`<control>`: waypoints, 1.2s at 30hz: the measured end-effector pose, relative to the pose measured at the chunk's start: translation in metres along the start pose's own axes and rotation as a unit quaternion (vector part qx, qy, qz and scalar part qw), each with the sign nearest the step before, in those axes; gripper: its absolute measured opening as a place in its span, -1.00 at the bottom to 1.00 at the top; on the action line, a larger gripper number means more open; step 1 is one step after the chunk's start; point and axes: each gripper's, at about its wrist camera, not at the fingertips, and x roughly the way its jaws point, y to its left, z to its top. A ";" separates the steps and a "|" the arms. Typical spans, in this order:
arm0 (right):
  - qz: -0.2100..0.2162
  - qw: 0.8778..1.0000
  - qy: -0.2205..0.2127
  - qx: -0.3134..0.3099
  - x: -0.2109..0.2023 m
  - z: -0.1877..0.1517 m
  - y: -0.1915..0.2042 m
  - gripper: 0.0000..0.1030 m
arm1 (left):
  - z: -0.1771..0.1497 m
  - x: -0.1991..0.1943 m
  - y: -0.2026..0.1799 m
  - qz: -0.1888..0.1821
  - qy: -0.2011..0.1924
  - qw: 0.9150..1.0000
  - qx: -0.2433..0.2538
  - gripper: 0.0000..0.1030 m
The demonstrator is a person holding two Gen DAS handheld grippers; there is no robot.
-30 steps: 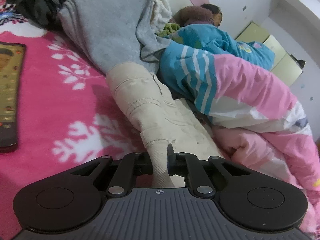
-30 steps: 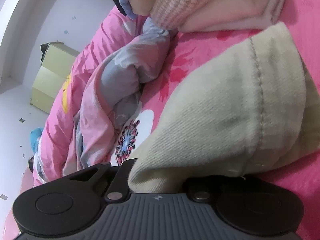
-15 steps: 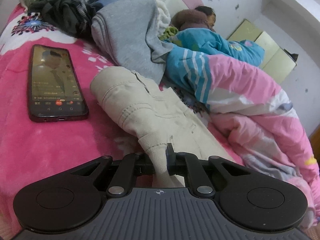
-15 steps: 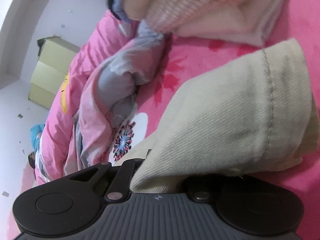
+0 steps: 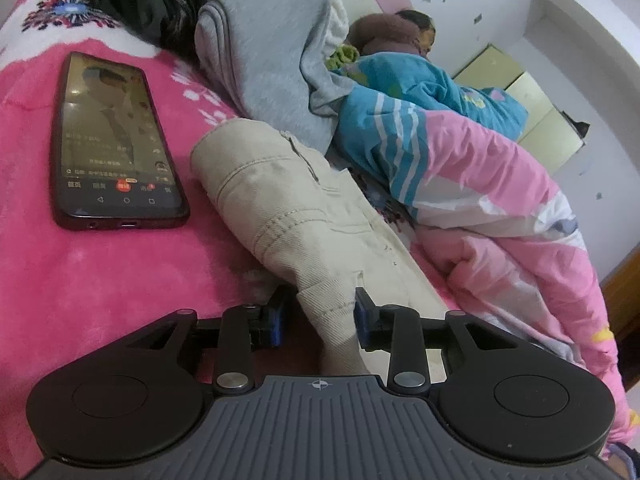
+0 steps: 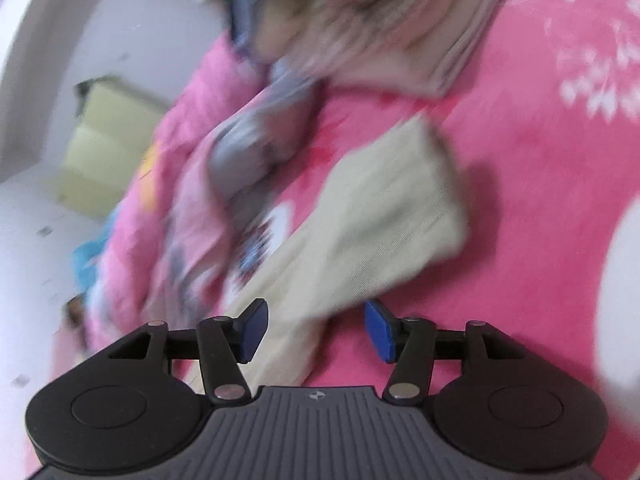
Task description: Fold clothes
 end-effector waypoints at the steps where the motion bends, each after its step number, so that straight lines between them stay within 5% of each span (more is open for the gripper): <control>1: 0.006 1.000 0.014 -0.005 0.003 -0.009 0.006 0.10 | 0.000 0.000 0.000 -0.002 0.000 1.000 -0.002 -0.37; 7: -0.009 0.996 0.079 -0.029 0.062 -0.052 0.027 0.05 | 0.001 -0.001 0.001 -0.014 0.001 1.000 -0.011 -0.40; 10: -0.007 0.998 0.061 -0.024 0.088 -0.054 0.033 -0.01 | 0.007 0.002 -0.005 -0.024 -0.006 1.000 -0.002 -0.59; 14: 0.004 0.999 0.053 -0.010 0.113 -0.049 0.040 -0.76 | 0.017 0.010 -0.008 -0.037 -0.008 0.999 -0.009 -0.71; 17: 0.030 0.999 0.043 -0.008 0.106 -0.044 0.050 -0.87 | 0.021 0.014 -0.008 -0.045 -0.007 0.999 -0.016 -0.73; 24: 0.054 0.996 0.061 -0.035 0.053 -0.027 0.091 -0.89 | 0.026 0.014 -0.002 -0.050 0.016 0.998 -0.036 -0.73; 30: -0.036 0.993 0.095 -0.053 0.054 -0.044 0.055 -0.88 | 0.021 0.011 0.004 -0.032 0.042 0.999 -0.004 -0.68; 34: -0.050 0.992 0.110 -0.019 0.058 -0.053 0.021 -0.71 | 0.019 0.001 0.006 -0.017 0.048 0.998 0.033 -0.30; 36: -0.053 0.993 0.105 -0.031 0.048 -0.053 0.023 -0.48 | 0.018 -0.010 0.007 -0.014 0.044 0.998 0.049 -0.18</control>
